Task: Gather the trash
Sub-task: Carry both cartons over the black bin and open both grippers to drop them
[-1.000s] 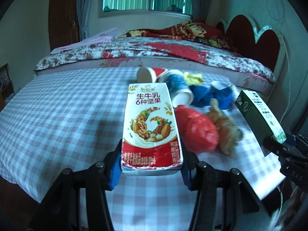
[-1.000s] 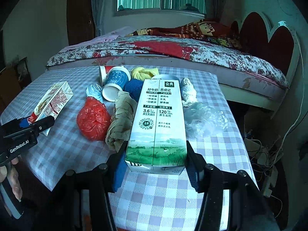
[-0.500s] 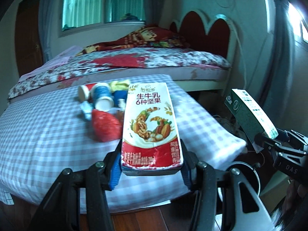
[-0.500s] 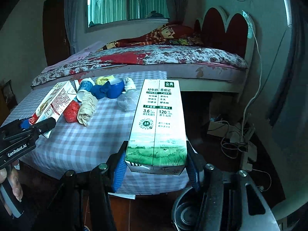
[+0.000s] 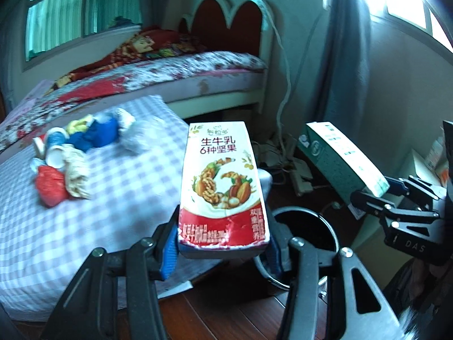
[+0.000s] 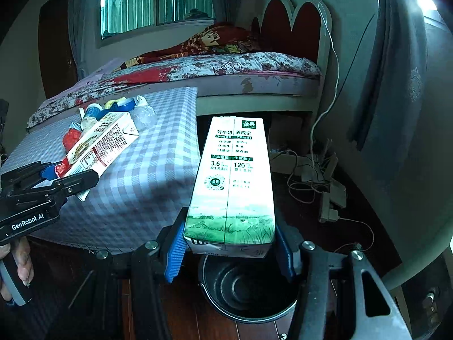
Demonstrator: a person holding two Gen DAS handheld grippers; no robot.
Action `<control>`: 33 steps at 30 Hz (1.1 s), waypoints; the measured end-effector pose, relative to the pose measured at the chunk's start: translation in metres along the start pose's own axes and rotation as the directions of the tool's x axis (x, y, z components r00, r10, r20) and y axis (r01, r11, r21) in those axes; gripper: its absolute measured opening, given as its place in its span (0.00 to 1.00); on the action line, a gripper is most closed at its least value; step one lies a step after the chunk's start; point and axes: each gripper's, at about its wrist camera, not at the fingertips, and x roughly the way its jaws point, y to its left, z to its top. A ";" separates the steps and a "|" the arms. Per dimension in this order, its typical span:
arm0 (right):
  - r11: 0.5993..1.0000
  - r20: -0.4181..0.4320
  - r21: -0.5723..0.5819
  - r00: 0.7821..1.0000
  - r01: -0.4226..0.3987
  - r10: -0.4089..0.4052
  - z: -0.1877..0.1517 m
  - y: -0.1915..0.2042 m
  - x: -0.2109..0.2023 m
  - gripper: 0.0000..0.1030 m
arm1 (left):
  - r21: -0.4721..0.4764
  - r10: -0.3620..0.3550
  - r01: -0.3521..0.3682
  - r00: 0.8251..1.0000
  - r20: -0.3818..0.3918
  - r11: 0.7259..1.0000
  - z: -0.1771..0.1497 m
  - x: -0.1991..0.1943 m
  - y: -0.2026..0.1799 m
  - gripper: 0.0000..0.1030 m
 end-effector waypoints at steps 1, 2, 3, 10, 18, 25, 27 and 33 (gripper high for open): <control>1.000 -0.012 -0.003 1.000 0.005 -0.005 -0.005 -0.005 0.002 0.55 | 0.006 -0.030 0.030 0.999 -0.021 1.000 -0.002 0.006 -0.007 0.51; 1.000 -0.024 -0.008 1.000 0.006 -0.006 -0.010 -0.010 0.004 0.55 | 0.015 -0.046 0.047 0.998 -0.038 0.999 -0.004 0.012 -0.015 0.51; 1.000 -0.040 -0.012 0.999 0.007 -0.008 -0.016 -0.015 0.006 0.55 | 0.027 -0.056 0.058 0.997 -0.052 0.998 -0.007 0.017 -0.022 0.51; 0.999 -0.152 -0.033 0.988 -0.011 0.006 -0.047 -0.045 0.033 0.55 | 0.076 -0.153 0.171 0.968 -0.201 0.982 -0.028 0.066 -0.066 0.51; 0.997 -0.248 0.002 0.966 -0.071 0.069 -0.068 -0.075 0.072 0.55 | 0.109 -0.197 0.243 0.928 -0.317 0.964 -0.043 0.110 -0.094 0.51; 0.998 -0.328 0.054 0.944 -0.027 0.043 -0.083 -0.095 0.106 0.82 | 0.115 -0.142 0.194 0.925 -0.352 0.974 -0.047 0.128 -0.101 0.94; 0.997 -0.340 0.076 0.940 0.022 0.005 -0.090 -0.105 0.107 0.88 | 0.094 -0.108 0.149 0.931 -0.347 0.984 -0.050 0.126 -0.095 0.99; 0.992 -0.343 0.059 0.935 0.115 -0.088 -0.096 -0.107 0.101 0.99 | 0.102 -0.017 0.052 0.948 -0.318 0.993 -0.055 0.127 -0.084 0.99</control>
